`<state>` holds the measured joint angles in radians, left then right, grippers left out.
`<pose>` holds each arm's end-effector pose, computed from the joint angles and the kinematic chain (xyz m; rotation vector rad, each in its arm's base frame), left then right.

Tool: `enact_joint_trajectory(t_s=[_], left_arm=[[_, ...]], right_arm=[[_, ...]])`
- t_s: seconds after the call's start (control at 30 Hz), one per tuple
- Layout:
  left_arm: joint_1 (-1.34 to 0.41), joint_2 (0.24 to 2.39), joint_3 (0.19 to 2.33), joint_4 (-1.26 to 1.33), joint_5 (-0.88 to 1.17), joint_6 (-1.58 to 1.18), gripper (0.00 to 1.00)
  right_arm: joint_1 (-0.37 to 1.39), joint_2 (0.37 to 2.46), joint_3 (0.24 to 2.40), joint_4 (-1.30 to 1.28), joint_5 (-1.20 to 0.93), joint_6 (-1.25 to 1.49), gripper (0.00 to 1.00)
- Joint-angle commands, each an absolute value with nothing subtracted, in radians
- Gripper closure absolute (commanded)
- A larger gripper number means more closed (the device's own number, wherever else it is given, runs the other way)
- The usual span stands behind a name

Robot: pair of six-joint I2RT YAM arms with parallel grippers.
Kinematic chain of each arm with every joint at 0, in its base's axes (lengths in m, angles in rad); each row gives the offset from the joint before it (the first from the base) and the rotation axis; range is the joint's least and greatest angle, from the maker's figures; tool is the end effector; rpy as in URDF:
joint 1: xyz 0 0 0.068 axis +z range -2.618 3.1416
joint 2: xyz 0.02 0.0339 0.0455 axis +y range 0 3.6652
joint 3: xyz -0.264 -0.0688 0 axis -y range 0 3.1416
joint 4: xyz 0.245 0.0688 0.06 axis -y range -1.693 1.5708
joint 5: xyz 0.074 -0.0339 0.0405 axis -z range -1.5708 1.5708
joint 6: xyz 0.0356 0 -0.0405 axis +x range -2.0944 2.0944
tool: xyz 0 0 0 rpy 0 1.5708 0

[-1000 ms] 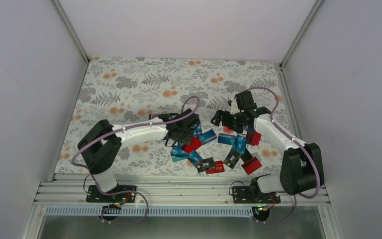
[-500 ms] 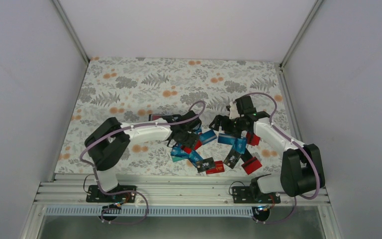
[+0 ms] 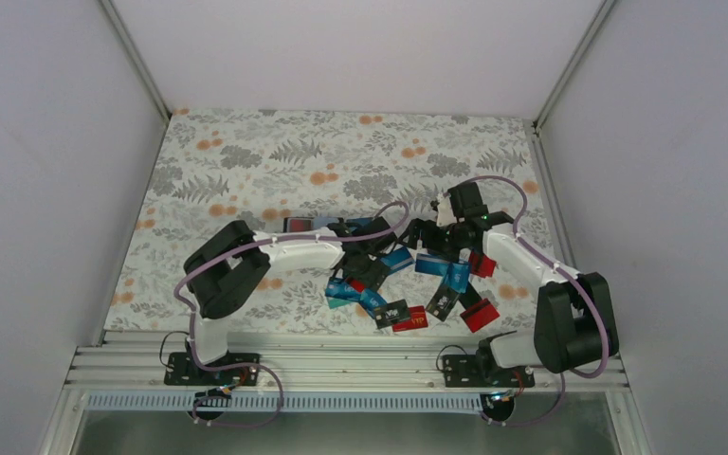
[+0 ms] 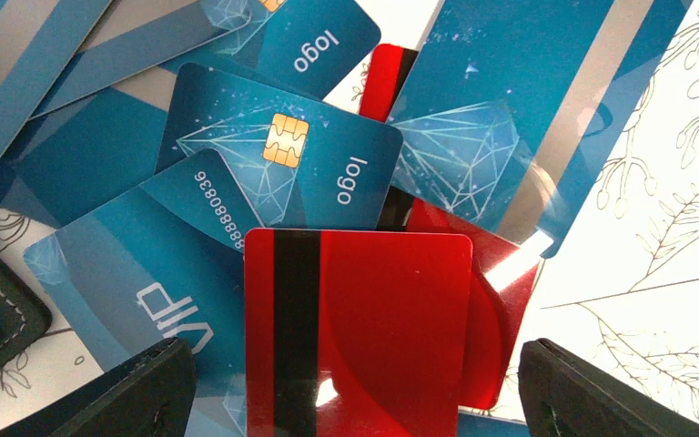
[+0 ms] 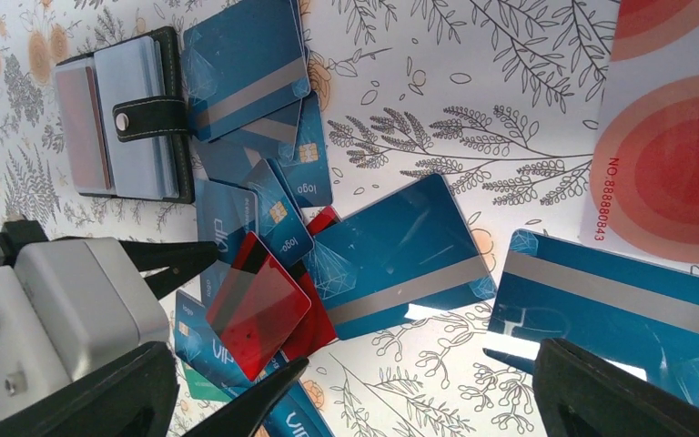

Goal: Put the credit cards into the card holder

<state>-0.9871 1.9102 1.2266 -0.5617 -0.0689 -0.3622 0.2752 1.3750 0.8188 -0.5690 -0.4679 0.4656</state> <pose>0.2064 -0.3080 0.1505 0.8568 2.7046 -0.2146 0.2401 0.0845 0.1986 0.1146 2.7763 0.8439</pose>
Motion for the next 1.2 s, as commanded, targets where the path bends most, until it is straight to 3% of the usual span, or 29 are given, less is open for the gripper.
enact_joint_trajectory(t_s=[0.0, 0.23, 0.43, 0.57, 1.17], left_arm=[[-1.013, 1.94, 1.257, -0.605, -0.105, -0.362, 0.12], [-1.054, 1.994, 1.27, -0.664, -0.189, -0.405, 0.17], [-1.079, 2.012, 1.254, -0.671, -0.215, -0.444, 0.37], [-1.085, 2.01, 1.248, -0.672, -0.214, -0.457, 0.45], [-1.039, 1.835, 1.224, -0.58, -0.124, -0.474, 0.52]], right_arm=[[0.27, 1.386, 0.811, -0.548, -0.466, 0.451, 0.02], [0.271, 1.387, 0.81, -0.546, -0.464, 0.449, 0.02], [0.27, 1.384, 0.801, -0.546, -0.461, 0.449, 0.02], [0.271, 1.378, 0.795, -0.547, -0.457, 0.445, 0.02], [0.269, 1.34, 0.76, -0.539, -0.507, 0.444, 0.02]])
